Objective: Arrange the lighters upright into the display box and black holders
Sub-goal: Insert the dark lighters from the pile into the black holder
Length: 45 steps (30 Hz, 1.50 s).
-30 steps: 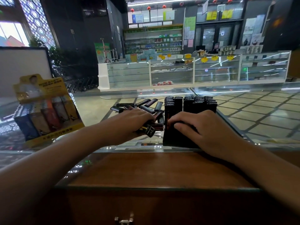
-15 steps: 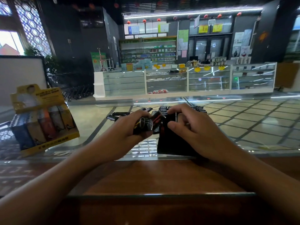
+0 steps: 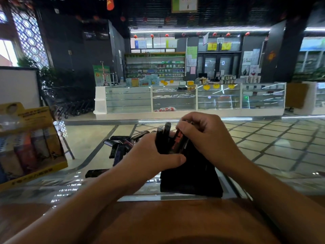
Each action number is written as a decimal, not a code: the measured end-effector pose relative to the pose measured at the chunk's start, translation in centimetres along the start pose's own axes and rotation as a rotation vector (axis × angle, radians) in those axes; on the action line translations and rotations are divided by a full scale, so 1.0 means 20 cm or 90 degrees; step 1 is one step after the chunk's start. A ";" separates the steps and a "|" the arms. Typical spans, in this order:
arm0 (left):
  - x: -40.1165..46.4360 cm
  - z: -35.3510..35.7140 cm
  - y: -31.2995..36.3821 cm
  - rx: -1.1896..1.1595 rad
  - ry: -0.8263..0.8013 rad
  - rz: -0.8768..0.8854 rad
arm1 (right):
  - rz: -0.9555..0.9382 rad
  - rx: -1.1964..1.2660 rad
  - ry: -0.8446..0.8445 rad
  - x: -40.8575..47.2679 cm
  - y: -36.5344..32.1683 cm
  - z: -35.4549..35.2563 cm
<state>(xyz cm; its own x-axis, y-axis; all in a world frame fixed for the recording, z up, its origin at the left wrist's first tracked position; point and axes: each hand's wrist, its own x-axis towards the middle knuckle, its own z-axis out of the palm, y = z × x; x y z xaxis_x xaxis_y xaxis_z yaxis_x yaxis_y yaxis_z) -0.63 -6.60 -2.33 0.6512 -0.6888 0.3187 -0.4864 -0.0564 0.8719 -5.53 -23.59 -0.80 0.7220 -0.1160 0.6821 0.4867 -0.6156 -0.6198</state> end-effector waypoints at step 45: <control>-0.18 -0.24 -0.20 0.542 -0.157 0.140 | -0.069 -0.225 -0.092 -0.15 0.07 0.07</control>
<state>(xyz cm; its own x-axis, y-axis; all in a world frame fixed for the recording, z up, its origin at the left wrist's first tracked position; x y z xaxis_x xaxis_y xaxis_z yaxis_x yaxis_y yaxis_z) 1.79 -0.44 -5.09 0.3982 -0.8763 0.2713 -0.9137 -0.3529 0.2015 -6.35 -23.02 -4.18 0.7491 0.0599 0.6597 0.3835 -0.8512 -0.3583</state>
